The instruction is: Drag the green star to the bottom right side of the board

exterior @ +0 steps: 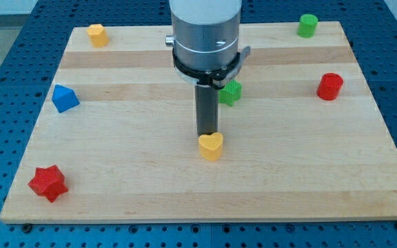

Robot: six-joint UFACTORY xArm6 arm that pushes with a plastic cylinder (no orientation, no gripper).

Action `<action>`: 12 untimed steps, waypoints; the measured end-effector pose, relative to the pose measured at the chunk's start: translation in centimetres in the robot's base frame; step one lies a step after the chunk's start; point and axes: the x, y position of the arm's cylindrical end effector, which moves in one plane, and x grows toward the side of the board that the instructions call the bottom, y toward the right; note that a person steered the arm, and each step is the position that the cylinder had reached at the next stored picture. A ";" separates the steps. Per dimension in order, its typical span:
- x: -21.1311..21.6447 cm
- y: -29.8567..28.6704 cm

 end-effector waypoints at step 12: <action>-5.6 10.6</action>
